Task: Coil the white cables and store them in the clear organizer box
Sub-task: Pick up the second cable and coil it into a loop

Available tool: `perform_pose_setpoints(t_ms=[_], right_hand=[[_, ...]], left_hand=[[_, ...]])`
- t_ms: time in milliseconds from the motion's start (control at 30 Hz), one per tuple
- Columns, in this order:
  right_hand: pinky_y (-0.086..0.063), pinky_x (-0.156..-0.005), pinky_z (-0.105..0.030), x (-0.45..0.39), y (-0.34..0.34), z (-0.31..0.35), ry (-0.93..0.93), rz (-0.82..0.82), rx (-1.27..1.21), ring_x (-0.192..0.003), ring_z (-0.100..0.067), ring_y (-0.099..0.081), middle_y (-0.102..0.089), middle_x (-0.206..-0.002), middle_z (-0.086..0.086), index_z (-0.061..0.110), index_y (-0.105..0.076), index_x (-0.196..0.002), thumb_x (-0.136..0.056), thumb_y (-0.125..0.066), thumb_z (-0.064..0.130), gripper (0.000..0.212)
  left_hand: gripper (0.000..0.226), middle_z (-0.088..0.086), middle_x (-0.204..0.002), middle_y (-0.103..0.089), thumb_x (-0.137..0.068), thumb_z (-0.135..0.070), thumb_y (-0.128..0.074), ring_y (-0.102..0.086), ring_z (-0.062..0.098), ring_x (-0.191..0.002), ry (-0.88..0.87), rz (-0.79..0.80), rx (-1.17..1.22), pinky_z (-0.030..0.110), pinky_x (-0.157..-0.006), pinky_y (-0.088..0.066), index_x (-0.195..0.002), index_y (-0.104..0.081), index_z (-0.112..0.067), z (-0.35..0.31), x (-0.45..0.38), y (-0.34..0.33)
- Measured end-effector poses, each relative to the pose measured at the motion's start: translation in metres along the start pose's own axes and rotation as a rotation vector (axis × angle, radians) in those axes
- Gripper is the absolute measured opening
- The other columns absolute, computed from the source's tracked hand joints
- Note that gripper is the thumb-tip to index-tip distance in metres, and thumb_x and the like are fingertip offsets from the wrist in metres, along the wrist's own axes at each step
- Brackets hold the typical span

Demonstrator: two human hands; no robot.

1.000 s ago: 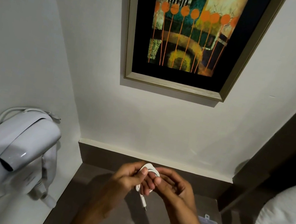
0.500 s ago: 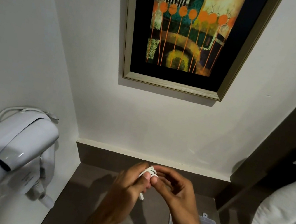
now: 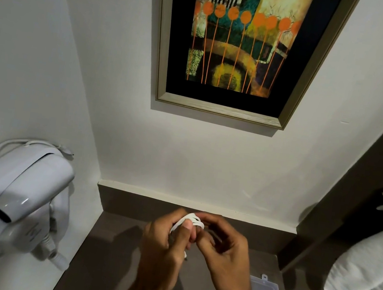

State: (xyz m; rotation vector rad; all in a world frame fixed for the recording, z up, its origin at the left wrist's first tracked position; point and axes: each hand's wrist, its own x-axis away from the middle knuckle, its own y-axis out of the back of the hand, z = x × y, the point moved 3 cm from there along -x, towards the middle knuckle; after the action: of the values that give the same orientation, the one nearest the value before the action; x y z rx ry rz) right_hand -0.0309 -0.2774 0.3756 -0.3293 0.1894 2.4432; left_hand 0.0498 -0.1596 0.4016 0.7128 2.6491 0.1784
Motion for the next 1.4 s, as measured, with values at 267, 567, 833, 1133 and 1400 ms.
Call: perform_pose_setpoints(t_ms=[267,567,833,1133,1400], right_hand=[[-0.062,-0.091,-0.024,-0.004,0.001,0.006,0.082,-0.019,0.008,-0.106,-0.022,-0.079,-0.082,-0.113,0.001,0.028,-0.079,-0.116,-0.097,-0.067,0.011,0.028],[-0.062,-0.091,-0.023,-0.002,0.006,0.022,0.192,0.017,0.04,-0.106,-0.02,-0.081,-0.083,-0.117,0.004,0.028,-0.079,-0.122,-0.098,-0.072,0.011,0.03],[-0.064,-0.089,-0.022,0.002,-0.005,0.045,0.361,-0.03,0.155,-0.108,-0.014,-0.08,-0.081,-0.118,0.013,0.024,-0.077,-0.123,-0.096,-0.072,0.004,0.034],[-0.069,-0.079,-0.03,0.006,-0.002,0.044,0.119,-0.038,0.035,-0.095,-0.019,-0.082,-0.085,-0.108,0.009,0.036,-0.08,-0.119,-0.099,-0.071,0.021,0.027],[-0.063,-0.084,-0.018,0.006,-0.003,0.025,-0.097,-0.062,-0.201,-0.102,-0.017,-0.083,-0.087,-0.106,-0.002,0.025,-0.083,-0.111,-0.098,-0.074,0.01,0.021]], left_hand=[[0.029,0.007,-0.071,-0.066,-0.092,-0.031,-0.051,-0.062,0.014,-0.068,0.134,0.089,0.19,0.023,-0.066,-0.052,-0.081,-0.068,-0.01,-0.005,-0.003,-0.005],[0.034,0.013,-0.076,-0.065,-0.094,-0.033,-0.053,-0.063,0.033,-0.077,0.013,0.135,0.228,0.043,-0.07,-0.052,-0.079,-0.065,-0.005,-0.019,-0.005,0.01],[0.023,-0.011,-0.089,-0.057,-0.1,-0.027,-0.049,-0.062,0.005,-0.078,-0.217,-0.087,-0.093,0.006,-0.067,-0.038,-0.102,-0.068,-0.015,-0.038,0.017,0.006],[0.022,-0.011,-0.093,-0.067,-0.099,-0.031,-0.052,-0.071,0.011,-0.09,-0.143,-0.059,-0.1,0.02,-0.07,-0.055,-0.089,-0.072,-0.028,-0.026,0.001,0.019],[0.055,-0.018,-0.106,-0.073,-0.094,-0.023,-0.069,-0.076,0.0,-0.093,-0.093,-0.179,-0.032,0.019,-0.073,-0.063,-0.144,-0.046,-0.031,-0.003,0.003,0.011]])
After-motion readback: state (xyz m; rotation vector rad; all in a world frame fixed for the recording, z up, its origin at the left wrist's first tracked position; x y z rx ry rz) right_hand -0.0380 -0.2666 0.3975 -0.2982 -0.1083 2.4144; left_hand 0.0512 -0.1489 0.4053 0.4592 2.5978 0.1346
